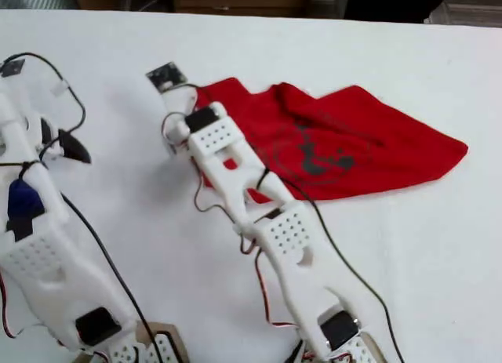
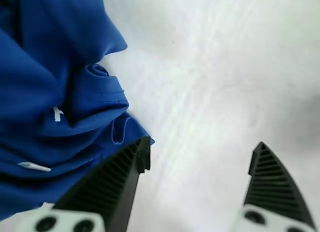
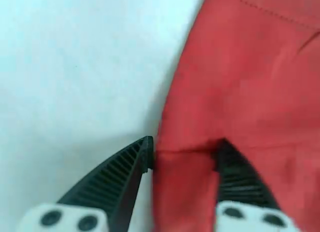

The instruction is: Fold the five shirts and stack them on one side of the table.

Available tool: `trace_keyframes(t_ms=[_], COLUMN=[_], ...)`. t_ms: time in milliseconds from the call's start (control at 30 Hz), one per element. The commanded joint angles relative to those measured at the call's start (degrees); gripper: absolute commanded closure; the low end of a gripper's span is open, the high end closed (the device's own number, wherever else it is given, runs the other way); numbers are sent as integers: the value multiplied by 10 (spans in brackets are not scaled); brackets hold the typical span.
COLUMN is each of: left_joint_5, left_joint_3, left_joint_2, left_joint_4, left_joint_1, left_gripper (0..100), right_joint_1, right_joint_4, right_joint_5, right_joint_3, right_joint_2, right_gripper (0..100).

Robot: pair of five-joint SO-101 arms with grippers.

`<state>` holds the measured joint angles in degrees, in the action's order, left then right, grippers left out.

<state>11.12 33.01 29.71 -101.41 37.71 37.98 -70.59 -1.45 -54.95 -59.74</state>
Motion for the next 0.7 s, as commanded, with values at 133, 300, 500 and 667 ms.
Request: trace_keyframes(t_ms=[133,300,500,667], left_joint_5=[-4,-2,-2,-1], left_joint_3=[-2,-25,-76,-80], left_joint_2=[-39,-36,-36,-36], left_joint_4=[-7,-6,-4,-5], left_joint_1=[-3,-5,-14,-33], left_gripper=[668,668,668,668], right_joint_1=[-43,-73,-63,-45], right_joint_4=[-26,-84,-188,-260], right_joint_5=[-1,-16,-106,-153], right_joint_3=[-25,-111,-258,-360], right_joint_2=[25,64,123,167], right_gripper=[980,978,978,978])
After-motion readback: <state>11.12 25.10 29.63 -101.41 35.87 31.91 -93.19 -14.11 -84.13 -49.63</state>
